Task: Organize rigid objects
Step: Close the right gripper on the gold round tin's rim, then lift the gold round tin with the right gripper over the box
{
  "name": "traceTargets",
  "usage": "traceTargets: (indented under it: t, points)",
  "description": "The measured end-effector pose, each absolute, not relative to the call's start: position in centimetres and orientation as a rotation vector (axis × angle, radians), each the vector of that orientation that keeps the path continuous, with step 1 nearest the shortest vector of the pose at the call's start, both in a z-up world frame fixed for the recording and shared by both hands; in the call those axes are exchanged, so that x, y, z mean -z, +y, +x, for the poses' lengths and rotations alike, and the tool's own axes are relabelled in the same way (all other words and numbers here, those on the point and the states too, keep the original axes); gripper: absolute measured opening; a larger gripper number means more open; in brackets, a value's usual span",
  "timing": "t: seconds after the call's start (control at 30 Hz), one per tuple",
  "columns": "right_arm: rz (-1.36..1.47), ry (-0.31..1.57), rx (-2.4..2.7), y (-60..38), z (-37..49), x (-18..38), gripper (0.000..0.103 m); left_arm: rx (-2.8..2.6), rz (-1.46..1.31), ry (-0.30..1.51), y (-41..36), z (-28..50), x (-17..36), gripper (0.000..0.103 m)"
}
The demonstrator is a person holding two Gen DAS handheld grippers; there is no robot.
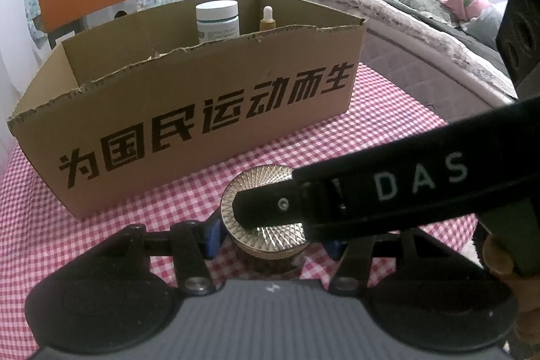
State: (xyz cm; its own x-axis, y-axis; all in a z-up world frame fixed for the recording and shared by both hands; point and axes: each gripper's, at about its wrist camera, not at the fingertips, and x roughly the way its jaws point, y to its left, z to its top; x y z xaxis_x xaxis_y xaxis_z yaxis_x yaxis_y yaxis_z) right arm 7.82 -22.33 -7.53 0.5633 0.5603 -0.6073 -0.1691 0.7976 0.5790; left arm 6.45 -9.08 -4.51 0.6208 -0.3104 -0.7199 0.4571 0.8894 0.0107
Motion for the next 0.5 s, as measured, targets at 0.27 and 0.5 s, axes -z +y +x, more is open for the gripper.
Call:
traceTargets:
  t: [0.27,0.5]
  points:
    - [0.482,0.847,-0.454,-22.2,7.1,6.4,0.053,0.442,0.202,0.751,-8.9,5.6,3.3,0.057]
    - [0.46,0.753,-0.474,-22.0,5.4,3.1,0.054,0.425,0.193,0.651,-8.7,3.6,-0.1,0.057]
